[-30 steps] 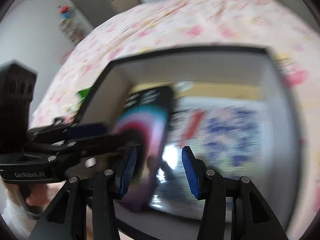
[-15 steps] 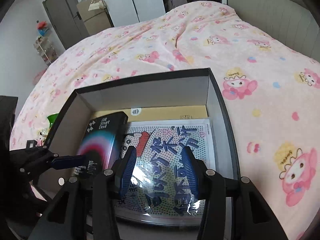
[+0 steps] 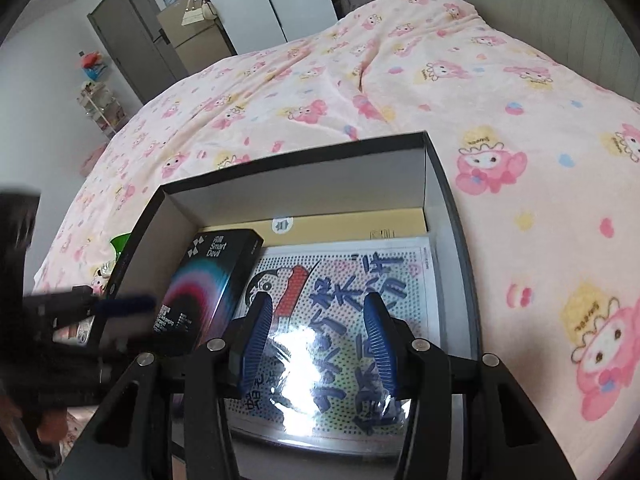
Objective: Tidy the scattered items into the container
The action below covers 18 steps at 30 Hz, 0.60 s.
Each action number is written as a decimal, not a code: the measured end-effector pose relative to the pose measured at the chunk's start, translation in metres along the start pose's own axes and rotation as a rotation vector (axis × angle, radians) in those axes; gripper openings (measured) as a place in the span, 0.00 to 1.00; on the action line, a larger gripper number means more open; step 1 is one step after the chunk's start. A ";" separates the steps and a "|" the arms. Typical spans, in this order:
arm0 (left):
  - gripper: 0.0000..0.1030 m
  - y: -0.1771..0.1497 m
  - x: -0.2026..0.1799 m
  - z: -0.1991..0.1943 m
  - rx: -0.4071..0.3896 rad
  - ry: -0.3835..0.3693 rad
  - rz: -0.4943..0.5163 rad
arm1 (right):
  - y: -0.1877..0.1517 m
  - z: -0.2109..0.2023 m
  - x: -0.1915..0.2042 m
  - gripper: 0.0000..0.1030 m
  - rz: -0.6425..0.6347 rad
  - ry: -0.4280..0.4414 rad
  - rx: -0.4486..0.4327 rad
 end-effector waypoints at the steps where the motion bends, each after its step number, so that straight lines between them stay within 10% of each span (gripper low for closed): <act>1: 0.60 0.011 0.004 0.007 0.019 0.028 -0.002 | 0.003 -0.003 -0.003 0.43 0.000 -0.014 -0.017; 7: 0.65 0.030 0.004 0.038 0.092 -0.022 -0.009 | 0.025 -0.007 0.003 0.43 -0.053 -0.024 -0.099; 11: 0.63 0.025 0.015 0.045 0.143 0.143 -0.015 | 0.036 0.000 0.005 0.43 -0.004 0.096 -0.059; 18: 0.63 0.042 0.041 0.033 0.051 0.089 -0.098 | 0.032 0.009 0.006 0.43 0.000 0.078 -0.028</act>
Point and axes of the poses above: each gripper's, at about its wrist camera, not at the fingertips, and z roughly the way its jaws point, x to its left, y to its top, the point moved 5 cm from there along z, roughly the way its jaws point, and after that the axes turned 13 degrees about z, right-handed, at the moved point
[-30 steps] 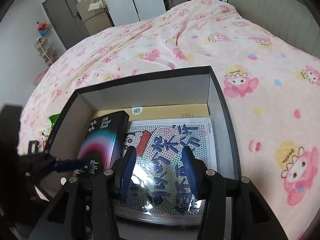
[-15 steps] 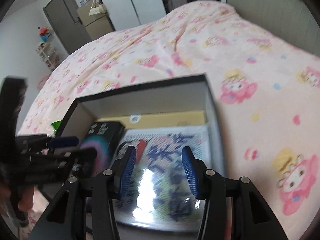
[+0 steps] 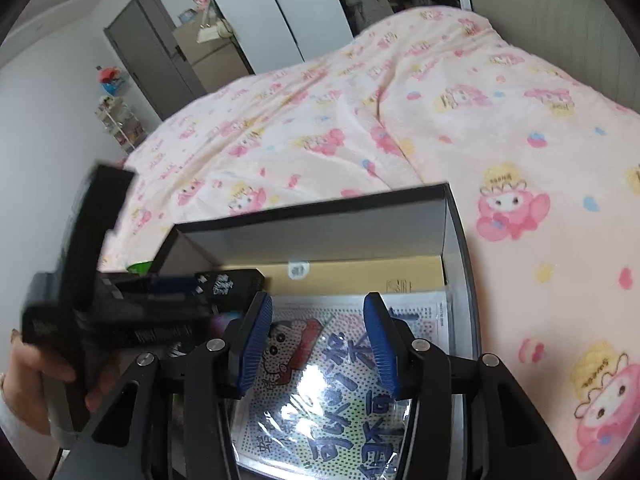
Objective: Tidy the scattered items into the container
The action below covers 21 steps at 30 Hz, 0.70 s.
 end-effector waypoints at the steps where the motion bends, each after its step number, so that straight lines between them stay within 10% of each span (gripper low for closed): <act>1: 0.63 0.006 0.004 0.002 -0.009 -0.027 -0.020 | -0.003 0.006 -0.003 0.43 0.012 -0.032 0.018; 14: 0.58 0.012 0.017 0.042 0.151 -0.040 -0.064 | -0.011 0.019 -0.004 0.43 0.025 -0.088 0.073; 19: 0.57 -0.001 0.007 0.021 0.089 -0.196 -0.113 | -0.011 0.019 -0.005 0.43 0.020 -0.102 0.076; 21: 0.57 0.001 -0.001 0.011 0.044 -0.147 -0.033 | -0.011 0.020 -0.005 0.43 0.022 -0.102 0.078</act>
Point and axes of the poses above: each gripper's, at about its wrist camera, not at the fingertips, and z roughly the way its jaws point, x to its left, y to its top, the point moved 5 cm from there along z, roughly the way its jaws point, and after that the axes turned 13 degrees about z, right-handed, at the moved point
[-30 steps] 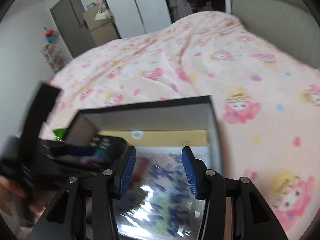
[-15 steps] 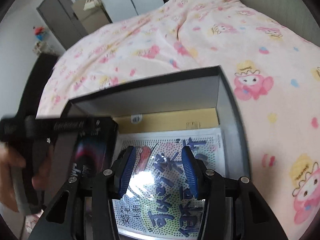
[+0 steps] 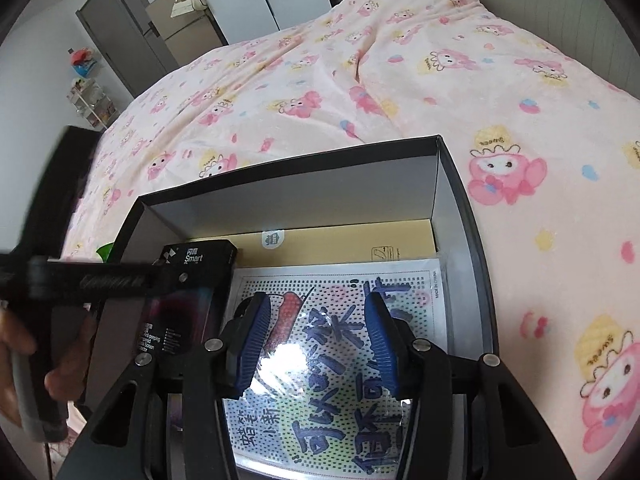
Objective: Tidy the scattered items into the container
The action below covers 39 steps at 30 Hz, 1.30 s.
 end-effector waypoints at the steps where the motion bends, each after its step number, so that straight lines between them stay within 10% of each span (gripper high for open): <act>1: 0.57 0.007 -0.002 -0.003 -0.022 0.078 0.050 | 0.000 0.000 0.000 0.43 -0.001 -0.002 -0.001; 17: 0.60 0.013 0.014 0.030 0.094 0.196 -0.074 | -0.004 0.011 0.000 0.44 -0.013 -0.007 0.063; 26: 0.55 -0.036 -0.023 -0.018 -0.126 0.048 -0.149 | -0.004 0.005 -0.001 0.44 -0.024 -0.040 0.026; 33: 0.52 -0.068 -0.068 -0.006 -0.006 -0.184 -0.080 | -0.006 -0.026 0.007 0.44 -0.127 -0.152 -0.120; 39: 0.51 -0.097 -0.080 -0.049 -0.151 -0.114 0.000 | -0.034 -0.047 0.002 0.44 -0.088 -0.127 -0.078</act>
Point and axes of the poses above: each gripper's, at about its wrist camera, not at the fingertips, and z roughly the way its jaws point, x to its left, y to its top, the point moved 5 cm from there along z, roughly the way its jaws point, and after that the axes turned 13 degrees about z, right-handed, at the moved point
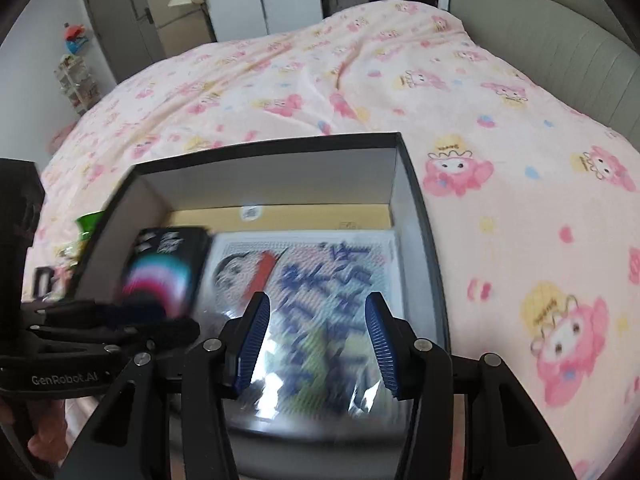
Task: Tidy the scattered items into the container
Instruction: 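Move the right gripper back to the remaining items on the bedspread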
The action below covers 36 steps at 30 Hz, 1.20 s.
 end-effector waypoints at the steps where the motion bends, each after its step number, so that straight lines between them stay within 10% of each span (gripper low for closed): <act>1: 0.51 -0.008 -0.007 -0.015 -0.036 0.031 0.018 | -0.004 -0.011 0.005 0.44 -0.010 0.013 -0.024; 8: 0.53 -0.046 -0.034 -0.086 -0.178 0.079 0.081 | -0.037 -0.071 0.038 0.44 -0.046 0.009 -0.104; 21: 0.54 -0.103 -0.021 -0.137 -0.180 0.035 0.088 | -0.102 -0.122 0.066 0.44 -0.009 0.144 -0.064; 36: 0.58 -0.173 0.124 -0.213 -0.248 0.191 -0.152 | -0.136 -0.093 0.221 0.44 -0.227 0.293 0.037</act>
Point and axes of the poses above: each gripper's, at about its wrist camera, not at the fingertips, and z roughly the way its jaws point, x to its left, y to its top, the point moved 5 cm from there along z, roughly the way its jaws point, and after that the axes turned 13 degrees about z, right-handed, at the moved point
